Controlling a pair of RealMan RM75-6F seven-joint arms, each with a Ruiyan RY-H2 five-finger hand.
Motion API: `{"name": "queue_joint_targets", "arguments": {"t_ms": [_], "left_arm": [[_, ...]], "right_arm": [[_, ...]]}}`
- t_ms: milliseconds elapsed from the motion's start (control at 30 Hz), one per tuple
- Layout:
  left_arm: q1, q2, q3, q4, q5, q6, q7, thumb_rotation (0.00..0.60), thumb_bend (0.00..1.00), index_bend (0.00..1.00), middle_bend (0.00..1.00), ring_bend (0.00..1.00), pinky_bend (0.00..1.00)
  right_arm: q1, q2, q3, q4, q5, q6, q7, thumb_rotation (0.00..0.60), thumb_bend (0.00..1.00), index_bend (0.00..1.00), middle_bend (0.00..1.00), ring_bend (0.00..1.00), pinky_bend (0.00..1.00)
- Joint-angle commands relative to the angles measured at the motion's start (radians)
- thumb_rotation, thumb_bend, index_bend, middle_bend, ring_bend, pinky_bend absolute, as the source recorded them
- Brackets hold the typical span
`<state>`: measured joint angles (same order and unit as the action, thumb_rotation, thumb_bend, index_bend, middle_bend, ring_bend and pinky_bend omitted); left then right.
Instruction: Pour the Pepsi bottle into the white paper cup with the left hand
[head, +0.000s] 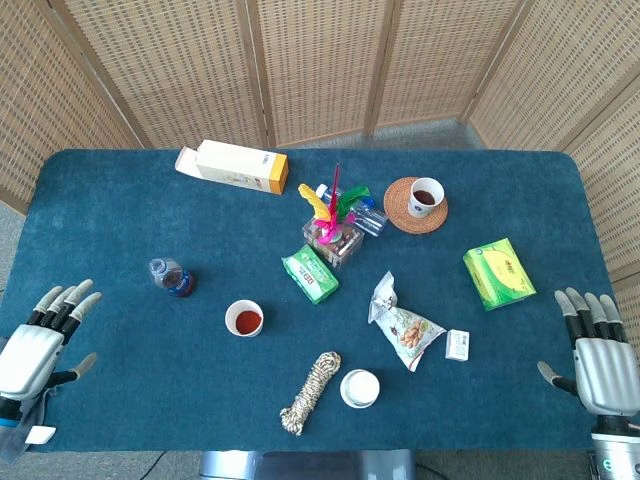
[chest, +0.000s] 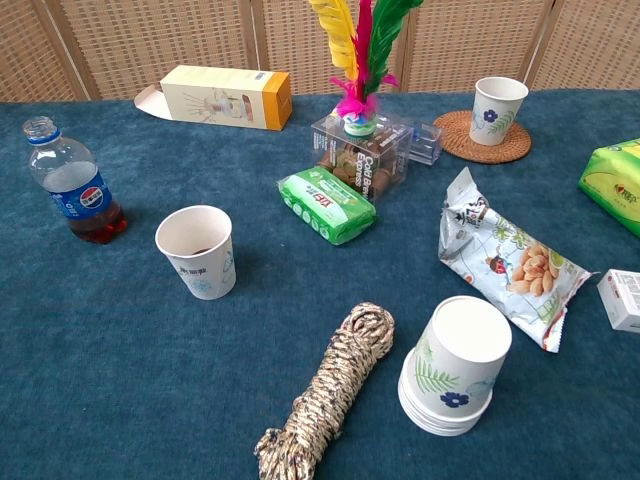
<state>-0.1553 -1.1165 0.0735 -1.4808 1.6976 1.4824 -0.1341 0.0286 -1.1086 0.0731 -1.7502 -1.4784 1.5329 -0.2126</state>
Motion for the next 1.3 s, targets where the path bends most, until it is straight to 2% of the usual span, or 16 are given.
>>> {"name": "queue_joint_targets", "arguments": {"t_ms": [33, 433, 600, 833, 1033, 1300], "left_arm": [[-0.001, 0.000, 0.001, 0.000, 0.001, -0.002, 0.000, 0.600, 0.33, 0.00, 0.00, 0.00, 0.00], [-0.005, -0.001, 0.001, 0.005, -0.002, -0.011, -0.015, 0.600, 0.33, 0.00, 0.00, 0.00, 0.00], [-0.017, -0.006, -0.001, 0.023, -0.003, -0.024, -0.060, 0.600, 0.33, 0.00, 0.00, 0.00, 0.00], [-0.039, -0.032, -0.001, 0.105, 0.028, 0.002, -0.266, 0.600, 0.33, 0.00, 0.00, 0.00, 0.00], [-0.065, -0.057, -0.021, 0.175, -0.018, -0.034, -0.413, 0.600, 0.33, 0.00, 0.00, 0.00, 0.00], [-0.095, -0.111, -0.031, 0.315, -0.044, -0.063, -0.691, 0.600, 0.33, 0.00, 0.00, 0.00, 0.00]], "right_arm": [[0.000, 0.000, 0.000, 0.000, 0.000, 0.000, 0.000, 0.600, 0.03, 0.00, 0.00, 0.00, 0.00], [-0.001, 0.002, 0.001, -0.005, -0.002, 0.002, 0.000, 0.600, 0.03, 0.00, 0.00, 0.00, 0.00], [0.003, 0.000, 0.006, -0.006, 0.010, -0.004, -0.001, 0.600, 0.03, 0.00, 0.00, 0.00, 0.00], [0.007, -0.009, -0.002, -0.003, 0.009, -0.018, -0.015, 0.600, 0.02, 0.00, 0.00, 0.00, 0.00], [0.006, -0.007, -0.010, -0.006, 0.003, -0.022, -0.007, 0.600, 0.02, 0.00, 0.00, 0.00, 0.00], [0.006, -0.001, -0.015, -0.011, -0.003, -0.025, 0.003, 0.600, 0.03, 0.00, 0.00, 0.00, 0.00]]}}
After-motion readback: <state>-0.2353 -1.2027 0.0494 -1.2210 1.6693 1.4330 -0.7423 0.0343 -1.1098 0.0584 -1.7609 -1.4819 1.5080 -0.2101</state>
